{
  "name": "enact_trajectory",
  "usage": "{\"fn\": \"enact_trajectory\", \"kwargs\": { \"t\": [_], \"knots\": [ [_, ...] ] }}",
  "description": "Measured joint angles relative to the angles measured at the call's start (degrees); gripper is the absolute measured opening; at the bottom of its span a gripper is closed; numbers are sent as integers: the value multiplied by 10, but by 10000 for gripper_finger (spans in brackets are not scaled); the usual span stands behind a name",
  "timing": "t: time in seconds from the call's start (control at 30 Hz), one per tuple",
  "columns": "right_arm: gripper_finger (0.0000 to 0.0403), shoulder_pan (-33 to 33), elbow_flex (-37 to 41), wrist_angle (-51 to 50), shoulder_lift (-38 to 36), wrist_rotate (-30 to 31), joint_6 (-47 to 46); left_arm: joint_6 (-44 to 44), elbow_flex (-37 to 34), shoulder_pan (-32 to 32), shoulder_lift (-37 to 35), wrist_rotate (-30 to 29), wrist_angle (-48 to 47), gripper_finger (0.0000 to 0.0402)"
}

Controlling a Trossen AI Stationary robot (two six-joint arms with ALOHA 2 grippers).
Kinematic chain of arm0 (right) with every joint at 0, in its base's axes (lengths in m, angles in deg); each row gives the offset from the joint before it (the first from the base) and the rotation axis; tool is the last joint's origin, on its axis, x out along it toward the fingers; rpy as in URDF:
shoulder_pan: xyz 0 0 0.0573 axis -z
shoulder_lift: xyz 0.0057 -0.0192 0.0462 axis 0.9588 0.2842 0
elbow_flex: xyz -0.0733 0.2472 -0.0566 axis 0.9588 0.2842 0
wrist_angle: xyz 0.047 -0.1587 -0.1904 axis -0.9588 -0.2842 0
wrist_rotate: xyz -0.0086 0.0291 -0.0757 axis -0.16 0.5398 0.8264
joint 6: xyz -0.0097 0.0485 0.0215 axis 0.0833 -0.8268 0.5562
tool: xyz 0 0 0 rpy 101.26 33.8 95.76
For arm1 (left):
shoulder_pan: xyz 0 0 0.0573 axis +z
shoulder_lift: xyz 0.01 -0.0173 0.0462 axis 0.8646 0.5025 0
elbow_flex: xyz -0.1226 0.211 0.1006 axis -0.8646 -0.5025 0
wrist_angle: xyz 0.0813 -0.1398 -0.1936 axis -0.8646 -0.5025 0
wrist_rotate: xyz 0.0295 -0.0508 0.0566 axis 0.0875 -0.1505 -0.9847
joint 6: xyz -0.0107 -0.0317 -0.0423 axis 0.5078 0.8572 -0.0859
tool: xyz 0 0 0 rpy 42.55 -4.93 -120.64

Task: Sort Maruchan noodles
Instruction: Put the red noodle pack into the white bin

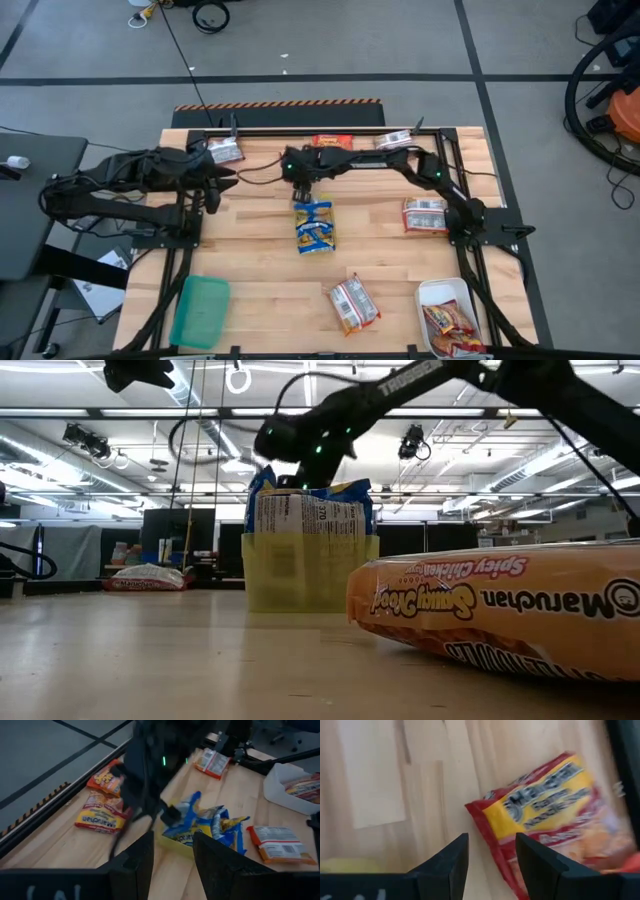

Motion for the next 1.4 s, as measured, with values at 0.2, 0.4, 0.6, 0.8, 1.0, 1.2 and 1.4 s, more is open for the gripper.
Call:
{"fn": "enact_trajectory", "kwargs": {
  "t": [0.2,0.4,0.6,0.8,1.0,1.2,1.4],
  "knots": [
    [167,2,-32,-18,33,-7,-72,0,0,0,0,-4,1,141],
    [166,13,-32,-12,28,16,-126,0,0,0,0,-4,1,141],
    [166,38,-30,3,40,-6,-245,-1,0,0,0,-4,1,141],
    [159,45,-30,13,42,4,-292,-1,0,0,0,-4,1,141],
    [122,43,-30,-39,42,2,-387,0,0,0,0,-4,1,141],
    [110,35,-30,-65,42,23,-551,0,0,0,0,-4,7,141],
    [124,31,-18,-70,41,0,-627,14,0,0,0,-4,14,141]
  ]
}}
